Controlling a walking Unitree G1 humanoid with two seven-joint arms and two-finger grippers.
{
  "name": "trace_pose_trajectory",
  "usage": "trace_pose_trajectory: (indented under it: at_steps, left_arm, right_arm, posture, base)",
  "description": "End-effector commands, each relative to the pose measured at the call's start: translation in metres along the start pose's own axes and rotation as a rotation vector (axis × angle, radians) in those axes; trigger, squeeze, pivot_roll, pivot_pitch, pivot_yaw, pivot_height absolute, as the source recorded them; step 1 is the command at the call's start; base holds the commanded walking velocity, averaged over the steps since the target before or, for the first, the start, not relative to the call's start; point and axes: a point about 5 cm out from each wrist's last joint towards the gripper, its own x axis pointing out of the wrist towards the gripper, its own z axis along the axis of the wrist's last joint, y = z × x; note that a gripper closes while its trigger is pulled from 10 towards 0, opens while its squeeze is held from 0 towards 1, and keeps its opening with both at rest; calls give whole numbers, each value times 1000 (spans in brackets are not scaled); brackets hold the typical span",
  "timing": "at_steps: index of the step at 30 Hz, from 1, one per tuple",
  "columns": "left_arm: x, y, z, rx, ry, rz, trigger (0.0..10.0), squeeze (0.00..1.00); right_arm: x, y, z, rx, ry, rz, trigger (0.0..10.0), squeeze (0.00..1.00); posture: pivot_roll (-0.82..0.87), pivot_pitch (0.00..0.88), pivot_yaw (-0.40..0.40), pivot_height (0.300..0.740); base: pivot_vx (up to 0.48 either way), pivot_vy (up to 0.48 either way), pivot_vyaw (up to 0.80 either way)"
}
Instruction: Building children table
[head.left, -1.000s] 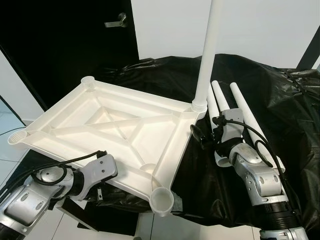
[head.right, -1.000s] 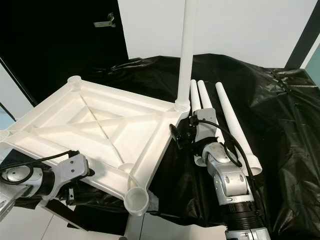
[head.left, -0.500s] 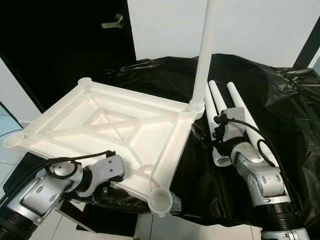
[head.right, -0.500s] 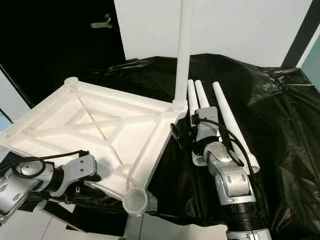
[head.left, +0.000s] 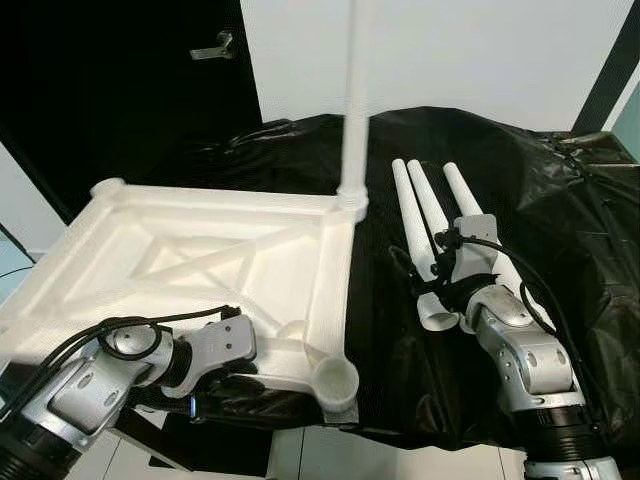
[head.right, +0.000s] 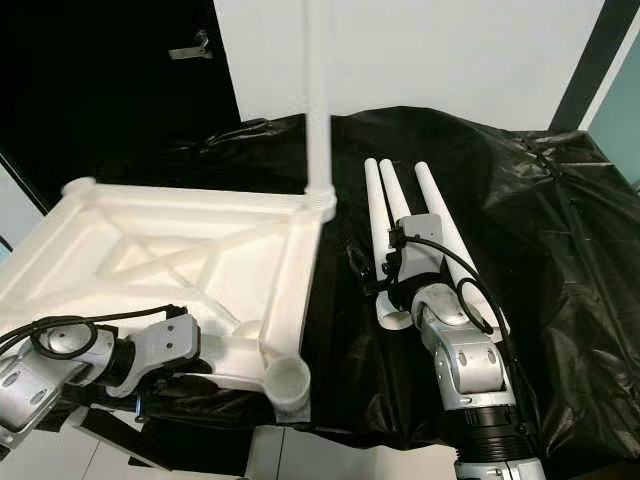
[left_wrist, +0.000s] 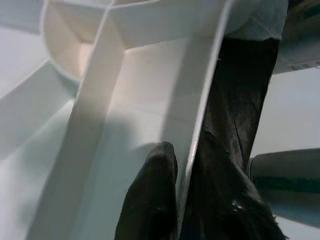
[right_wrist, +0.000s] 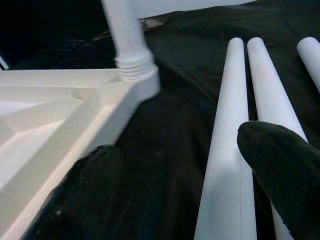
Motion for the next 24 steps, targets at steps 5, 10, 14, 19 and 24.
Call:
trace_pose_trajectory:
  at_steps: [5,10,14,19,24]
  left_arm:
    - [10,2,9,-63,-44,180,10000,0]
    - [16,0,16,-59,-82,197,10000,137]
    - [18,0,25,-78,-143,206,10000,1000]
    - [2,5,41,-94,-246,207,10000,0]
    - [-12,7,59,-76,-381,215,10000,0]
  right_arm:
    - [-2,-5,4,-11,-35,-45,10000,0]
    - [-2,-8,4,-16,-40,-71,10000,0]
    - [-1,-15,6,-19,-56,-137,10000,0]
    - [-6,-33,11,-6,-76,-293,10000,0]
    - [-13,-47,12,9,-85,-405,10000,0]
  posture:
    - [73,0,44,740]
    - [76,0,41,740]
    - [76,0,38,740]
    - [72,0,39,740]
    - [70,0,37,740]
  base:
    - [0,0,0]
    - [0,0,0]
    - [0,0,0]
    - [0,0,0]
    - [0,0,0]
